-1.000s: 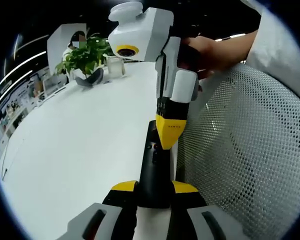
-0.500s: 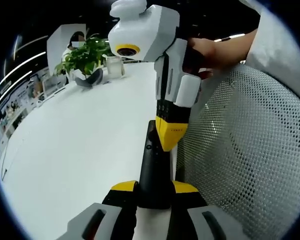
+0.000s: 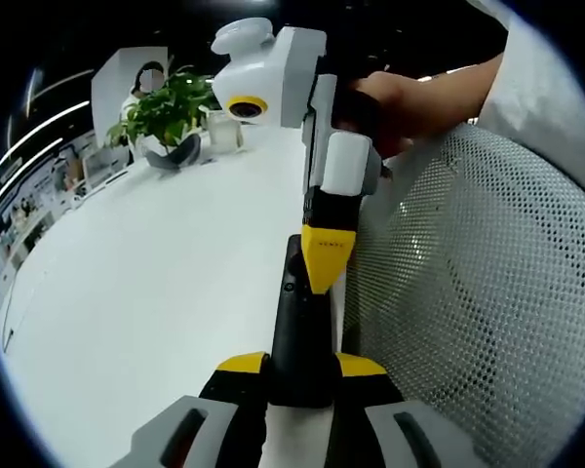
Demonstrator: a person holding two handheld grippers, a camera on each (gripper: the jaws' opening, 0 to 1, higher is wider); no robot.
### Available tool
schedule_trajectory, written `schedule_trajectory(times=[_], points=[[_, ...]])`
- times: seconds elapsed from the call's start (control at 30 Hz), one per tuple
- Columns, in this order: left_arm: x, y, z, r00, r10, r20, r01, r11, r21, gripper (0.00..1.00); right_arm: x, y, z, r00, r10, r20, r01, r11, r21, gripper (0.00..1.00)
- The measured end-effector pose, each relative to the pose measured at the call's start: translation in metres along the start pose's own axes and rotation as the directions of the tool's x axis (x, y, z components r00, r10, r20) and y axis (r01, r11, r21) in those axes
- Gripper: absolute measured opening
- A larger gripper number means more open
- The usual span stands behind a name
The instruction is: Press the specified remote control buttons in sequence, fully releasing each button before pressing the next.
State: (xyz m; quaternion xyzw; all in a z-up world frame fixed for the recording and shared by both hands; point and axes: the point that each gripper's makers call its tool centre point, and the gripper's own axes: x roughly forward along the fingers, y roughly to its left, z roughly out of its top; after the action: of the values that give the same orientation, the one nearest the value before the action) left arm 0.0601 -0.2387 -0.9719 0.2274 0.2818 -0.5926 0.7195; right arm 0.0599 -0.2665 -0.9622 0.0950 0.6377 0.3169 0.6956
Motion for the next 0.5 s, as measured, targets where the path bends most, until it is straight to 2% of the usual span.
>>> schedule_trajectory(times=[0.2, 0.4, 0.5], points=[[-0.0001, -0.0005, 0.0001, 1.000, -0.001, 0.001, 0.001, 1.000, 0.000, 0.25, 0.0015, 0.0049, 0.0057, 0.999, -0.002, 0.033, 0.004, 0.999, -0.054, 0.00], [0.0003, -0.0004, -0.0001, 1.000, -0.003, -0.003, 0.003, 1.000, -0.002, 0.25, 0.0060, 0.0019, 0.0058, 0.999, -0.031, 0.022, 0.033, 0.994, -0.107, 0.00], [0.0000, -0.0005, 0.0003, 1.000, -0.003, -0.003, 0.003, 1.000, -0.002, 0.25, 0.0055, 0.0020, 0.0063, 0.999, -0.028, 0.028, 0.031, 0.994, -0.107, 0.00]])
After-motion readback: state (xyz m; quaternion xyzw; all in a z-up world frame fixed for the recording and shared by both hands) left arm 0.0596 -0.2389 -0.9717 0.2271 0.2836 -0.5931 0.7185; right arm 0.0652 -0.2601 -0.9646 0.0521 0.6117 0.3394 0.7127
